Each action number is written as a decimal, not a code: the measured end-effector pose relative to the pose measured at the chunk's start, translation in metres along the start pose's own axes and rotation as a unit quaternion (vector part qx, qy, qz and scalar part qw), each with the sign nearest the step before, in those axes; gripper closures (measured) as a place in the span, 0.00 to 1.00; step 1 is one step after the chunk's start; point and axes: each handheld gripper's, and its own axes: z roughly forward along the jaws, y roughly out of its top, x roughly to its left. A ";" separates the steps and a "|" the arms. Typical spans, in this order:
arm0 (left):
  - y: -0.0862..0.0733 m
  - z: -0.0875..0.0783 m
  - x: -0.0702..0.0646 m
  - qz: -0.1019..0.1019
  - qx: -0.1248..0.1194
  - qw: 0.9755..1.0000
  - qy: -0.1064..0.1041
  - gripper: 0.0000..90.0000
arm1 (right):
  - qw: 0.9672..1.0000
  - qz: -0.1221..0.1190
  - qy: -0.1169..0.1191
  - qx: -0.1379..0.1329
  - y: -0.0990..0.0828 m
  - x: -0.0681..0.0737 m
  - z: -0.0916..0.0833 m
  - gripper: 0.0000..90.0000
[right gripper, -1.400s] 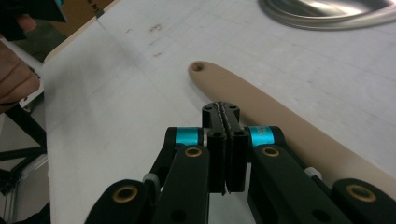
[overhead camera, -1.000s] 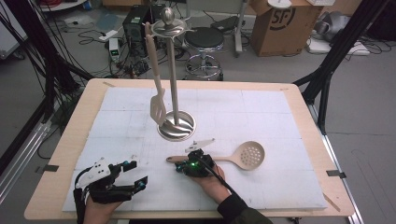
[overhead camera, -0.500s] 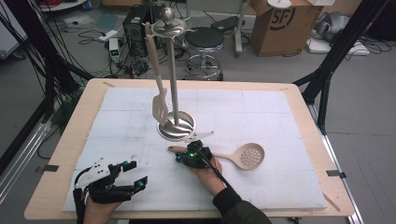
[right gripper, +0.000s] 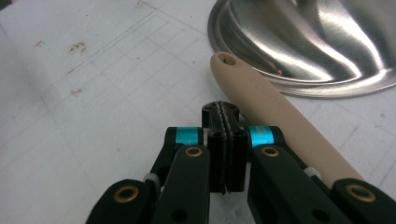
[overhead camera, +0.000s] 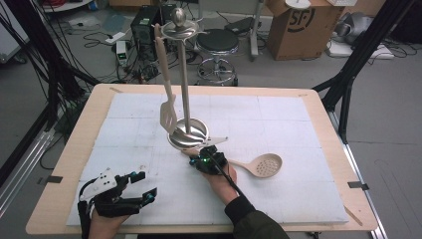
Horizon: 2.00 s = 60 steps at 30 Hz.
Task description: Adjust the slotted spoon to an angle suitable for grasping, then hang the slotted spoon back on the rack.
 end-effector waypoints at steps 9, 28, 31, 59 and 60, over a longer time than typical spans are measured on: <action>0.000 0.000 0.001 0.000 -0.001 1.000 0.001 0.29 | 0.999 0.025 -0.024 -0.031 0.001 -0.007 -0.003 1.00; 0.000 0.000 0.000 -0.002 0.000 1.000 0.002 0.29 | 0.998 0.046 -0.005 -0.046 0.008 -0.033 -0.029 0.91; 0.000 0.000 0.000 -0.001 0.002 1.000 0.003 0.29 | 0.997 0.052 0.016 -0.047 0.009 -0.040 -0.032 0.77; -0.001 -0.001 0.001 -0.001 0.001 1.000 0.004 0.29 | 0.994 -0.028 0.053 0.095 0.029 -0.061 -0.021 0.55; -0.001 0.000 0.001 -0.001 0.001 1.000 0.004 0.29 | 0.993 -0.029 0.053 0.098 0.029 -0.061 -0.020 0.56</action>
